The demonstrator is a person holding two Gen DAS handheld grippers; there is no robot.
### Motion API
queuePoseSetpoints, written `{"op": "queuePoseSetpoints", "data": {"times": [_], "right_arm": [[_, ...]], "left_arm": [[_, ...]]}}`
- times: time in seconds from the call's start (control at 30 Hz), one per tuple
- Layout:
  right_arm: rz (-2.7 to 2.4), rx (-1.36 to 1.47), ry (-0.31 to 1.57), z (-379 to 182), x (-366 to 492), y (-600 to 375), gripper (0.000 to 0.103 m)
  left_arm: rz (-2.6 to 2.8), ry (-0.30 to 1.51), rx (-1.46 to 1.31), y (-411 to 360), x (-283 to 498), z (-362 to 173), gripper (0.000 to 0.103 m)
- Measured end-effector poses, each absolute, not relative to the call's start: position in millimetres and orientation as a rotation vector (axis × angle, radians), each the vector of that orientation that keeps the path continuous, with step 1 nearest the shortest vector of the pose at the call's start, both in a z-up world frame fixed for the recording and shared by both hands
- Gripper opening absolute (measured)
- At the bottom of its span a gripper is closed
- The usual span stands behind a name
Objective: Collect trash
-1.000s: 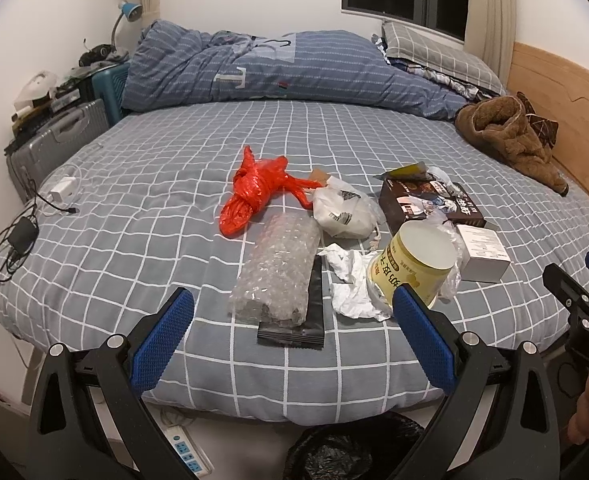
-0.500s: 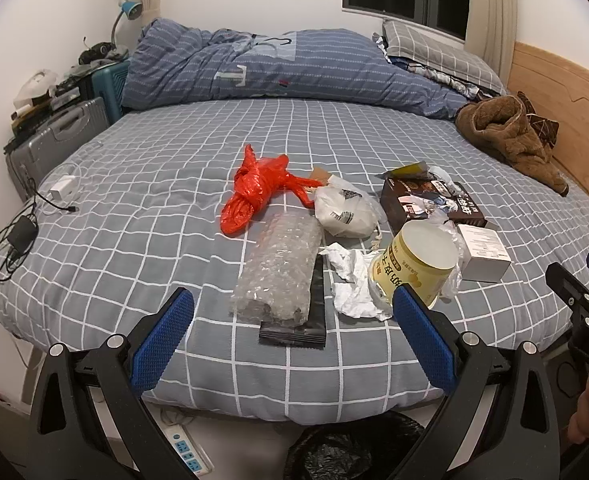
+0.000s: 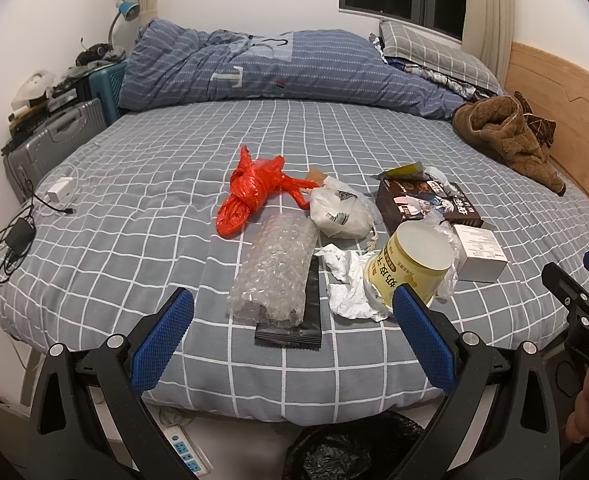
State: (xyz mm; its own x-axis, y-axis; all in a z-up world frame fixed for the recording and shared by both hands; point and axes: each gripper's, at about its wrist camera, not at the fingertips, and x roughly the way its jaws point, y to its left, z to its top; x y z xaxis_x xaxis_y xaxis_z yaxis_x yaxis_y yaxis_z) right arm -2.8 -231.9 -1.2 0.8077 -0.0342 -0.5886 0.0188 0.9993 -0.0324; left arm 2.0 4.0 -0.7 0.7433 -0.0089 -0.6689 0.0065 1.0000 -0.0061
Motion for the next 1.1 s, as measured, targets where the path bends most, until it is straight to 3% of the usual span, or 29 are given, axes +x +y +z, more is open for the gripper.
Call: {"op": "queuePoseSetpoints", "data": {"times": [1.1], "right_arm": [[0.061,-0.055,0.604,7,16,-199,0.096]], "left_arm": [[0.006,0.771,-0.02,14,21,-5,0.097]]}}
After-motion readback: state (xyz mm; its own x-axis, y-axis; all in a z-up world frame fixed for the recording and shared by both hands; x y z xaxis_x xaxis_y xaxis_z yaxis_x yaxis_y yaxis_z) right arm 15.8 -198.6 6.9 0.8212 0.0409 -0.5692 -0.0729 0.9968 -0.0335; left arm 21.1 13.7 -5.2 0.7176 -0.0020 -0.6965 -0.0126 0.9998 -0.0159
